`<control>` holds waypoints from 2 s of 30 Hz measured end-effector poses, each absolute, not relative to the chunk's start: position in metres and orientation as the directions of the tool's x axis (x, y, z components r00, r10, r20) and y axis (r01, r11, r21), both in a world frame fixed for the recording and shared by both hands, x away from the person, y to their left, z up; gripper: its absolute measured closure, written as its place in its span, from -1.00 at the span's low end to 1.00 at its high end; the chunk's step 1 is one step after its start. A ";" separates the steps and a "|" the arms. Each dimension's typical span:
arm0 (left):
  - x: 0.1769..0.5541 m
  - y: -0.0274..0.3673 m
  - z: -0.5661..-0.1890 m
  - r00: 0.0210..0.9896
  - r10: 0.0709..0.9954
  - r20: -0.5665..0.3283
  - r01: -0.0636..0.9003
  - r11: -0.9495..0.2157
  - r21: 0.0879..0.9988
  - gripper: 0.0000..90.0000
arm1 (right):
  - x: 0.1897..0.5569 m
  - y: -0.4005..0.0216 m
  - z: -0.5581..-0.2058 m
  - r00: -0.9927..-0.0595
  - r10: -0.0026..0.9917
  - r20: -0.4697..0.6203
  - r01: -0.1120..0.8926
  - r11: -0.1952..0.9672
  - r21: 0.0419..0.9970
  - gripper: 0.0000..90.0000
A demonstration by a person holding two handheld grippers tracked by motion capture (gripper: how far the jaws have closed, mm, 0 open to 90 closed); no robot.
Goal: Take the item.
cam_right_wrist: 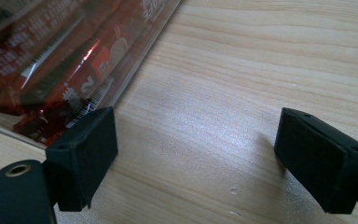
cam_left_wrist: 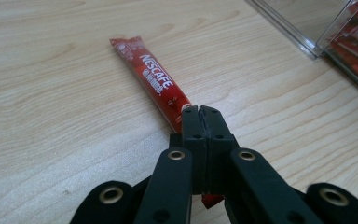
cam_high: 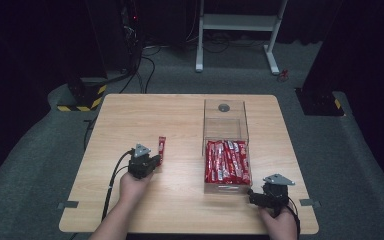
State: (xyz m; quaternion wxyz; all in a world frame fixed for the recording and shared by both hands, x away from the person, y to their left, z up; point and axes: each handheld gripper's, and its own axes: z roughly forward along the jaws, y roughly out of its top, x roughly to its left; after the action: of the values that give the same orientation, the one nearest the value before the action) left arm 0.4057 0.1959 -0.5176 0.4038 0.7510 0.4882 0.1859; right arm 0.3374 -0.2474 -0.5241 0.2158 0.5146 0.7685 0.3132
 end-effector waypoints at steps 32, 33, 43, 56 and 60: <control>0.385 0.207 -0.499 0.496 0.860 -0.124 0.550 -0.200 0.811 0.05 | 0.337 -0.247 -0.524 -0.378 0.926 -0.011 0.654 0.276 0.705 -0.70; 0.384 0.208 -0.499 0.497 0.859 -0.124 0.550 -0.201 0.811 0.04 | 0.337 -0.247 -0.524 -0.379 0.926 -0.011 0.654 0.276 0.705 -0.70; 0.369 0.226 -0.501 0.478 0.867 -0.141 0.562 -0.178 0.808 -0.03 | 0.337 -0.247 -0.524 -0.378 0.926 -0.011 0.654 0.276 0.705 -0.70; 0.342 0.252 -0.509 0.478 0.868 -0.133 0.583 -0.201 0.787 -0.09 | 0.337 -0.247 -0.524 -0.379 0.925 -0.011 0.653 0.276 0.705 -0.70; 0.331 0.259 -0.513 0.479 0.872 -0.101 0.587 -0.232 0.776 -0.13 | 0.337 -0.247 -0.524 -0.379 0.925 -0.012 0.652 0.276 0.706 -0.70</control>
State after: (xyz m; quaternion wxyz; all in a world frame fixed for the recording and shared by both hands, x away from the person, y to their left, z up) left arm 0.3310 0.2591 -0.5128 0.3948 0.7638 0.4776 0.1806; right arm 0.3372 -0.2474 -0.5242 0.2173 0.5130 0.7688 0.3139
